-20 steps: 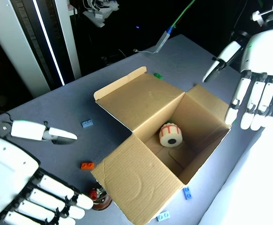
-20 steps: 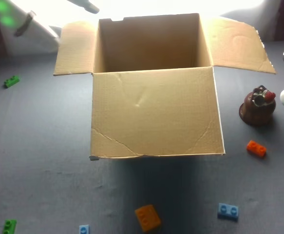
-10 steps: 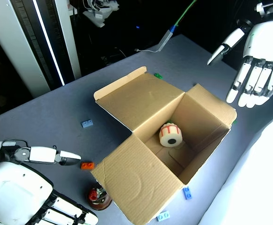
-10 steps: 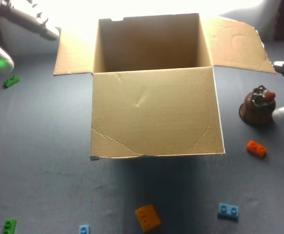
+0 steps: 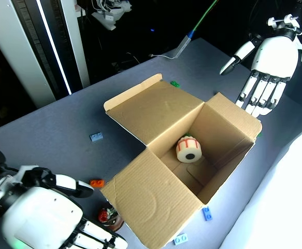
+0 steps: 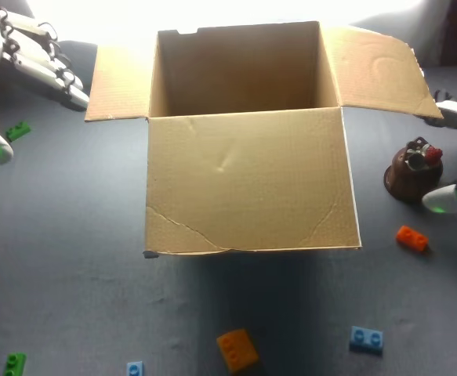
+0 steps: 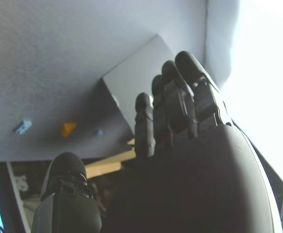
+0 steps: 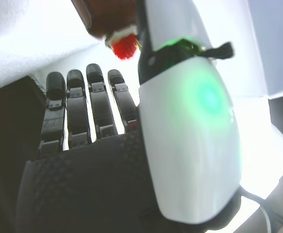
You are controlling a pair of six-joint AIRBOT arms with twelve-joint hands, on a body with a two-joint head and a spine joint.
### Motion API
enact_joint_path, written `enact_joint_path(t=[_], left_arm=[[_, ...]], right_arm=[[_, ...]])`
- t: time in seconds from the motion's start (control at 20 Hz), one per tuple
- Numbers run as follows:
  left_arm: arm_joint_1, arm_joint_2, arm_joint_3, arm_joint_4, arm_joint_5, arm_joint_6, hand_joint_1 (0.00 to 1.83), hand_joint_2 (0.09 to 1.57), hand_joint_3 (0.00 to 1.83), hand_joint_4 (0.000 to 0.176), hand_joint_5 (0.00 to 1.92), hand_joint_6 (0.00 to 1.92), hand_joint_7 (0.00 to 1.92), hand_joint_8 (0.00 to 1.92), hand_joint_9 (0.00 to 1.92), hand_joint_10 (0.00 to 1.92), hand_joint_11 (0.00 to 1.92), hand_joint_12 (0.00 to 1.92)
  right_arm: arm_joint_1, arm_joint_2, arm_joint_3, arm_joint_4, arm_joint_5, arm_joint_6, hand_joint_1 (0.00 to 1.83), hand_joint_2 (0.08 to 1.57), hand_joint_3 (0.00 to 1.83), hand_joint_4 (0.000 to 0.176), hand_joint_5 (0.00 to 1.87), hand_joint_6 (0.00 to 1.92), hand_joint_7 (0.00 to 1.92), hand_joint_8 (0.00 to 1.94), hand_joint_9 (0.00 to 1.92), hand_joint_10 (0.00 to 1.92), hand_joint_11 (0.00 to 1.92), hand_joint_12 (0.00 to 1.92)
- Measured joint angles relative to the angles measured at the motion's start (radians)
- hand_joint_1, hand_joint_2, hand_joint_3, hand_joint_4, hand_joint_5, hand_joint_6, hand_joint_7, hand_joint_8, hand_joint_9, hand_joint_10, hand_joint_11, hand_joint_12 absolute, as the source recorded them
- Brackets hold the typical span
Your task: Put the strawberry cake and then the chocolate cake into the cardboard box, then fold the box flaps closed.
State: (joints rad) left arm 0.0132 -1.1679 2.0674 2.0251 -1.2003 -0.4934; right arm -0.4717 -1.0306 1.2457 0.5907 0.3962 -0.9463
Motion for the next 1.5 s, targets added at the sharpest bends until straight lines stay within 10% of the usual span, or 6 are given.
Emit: enact_joint_path(t=[0.2,0.75,1.1,1.2,1.3,1.5], left_arm=[[0.036,0.011,-0.024,-0.016,-0.032,0.020,0.01,1.18,0.01,0.000,0.18,0.00,0.23,0.00,0.24,0.00,0.00,0.80],[0.116,0.016,-0.044,-0.117,-0.046,0.056,0.01,1.16,0.00,0.000,0.11,0.00,0.14,0.00,0.14,0.00,0.00,0.53],[0.120,0.013,-0.075,-0.122,-0.035,0.056,0.00,1.16,0.00,0.000,0.08,0.00,0.11,0.00,0.11,0.00,0.00,0.47],[0.127,0.013,-0.076,-0.122,-0.034,0.056,0.00,1.16,0.00,0.000,0.09,0.00,0.12,0.00,0.12,0.00,0.00,0.53],[0.127,0.013,-0.080,-0.116,-0.030,0.056,0.00,1.16,0.00,0.000,0.09,0.01,0.12,0.00,0.12,0.00,0.00,0.53],[0.135,0.013,-0.085,-0.122,-0.027,0.057,0.00,1.16,0.00,0.000,0.10,0.00,0.14,0.00,0.14,0.01,0.00,0.58]], right_arm=[[0.000,-0.047,0.029,-0.002,-0.002,-0.001,0.96,1.00,0.01,0.000,0.05,0.00,0.13,0.00,0.11,0.00,0.00,0.24],[0.000,-0.084,0.064,-0.019,0.007,-0.044,0.98,1.01,0.00,0.000,0.09,0.02,0.14,0.00,0.12,0.01,0.00,0.29],[-0.001,-0.081,0.066,-0.019,0.024,-0.044,1.16,1.03,0.00,0.000,0.64,0.15,0.80,0.12,0.62,0.59,0.11,1.42],[0.000,-0.076,0.066,-0.018,0.026,-0.043,1.16,1.12,0.00,0.000,0.88,0.88,0.94,0.24,0.62,0.96,0.14,1.65],[0.000,-0.068,0.065,-0.022,0.017,-0.043,1.20,1.15,0.00,0.000,0.97,0.95,0.85,1.22,0.59,1.20,0.17,1.78],[0.021,-0.017,0.019,-0.022,-0.005,-0.043,1.21,1.17,0.00,0.000,0.95,0.93,0.84,1.35,0.54,1.35,0.21,1.88]])
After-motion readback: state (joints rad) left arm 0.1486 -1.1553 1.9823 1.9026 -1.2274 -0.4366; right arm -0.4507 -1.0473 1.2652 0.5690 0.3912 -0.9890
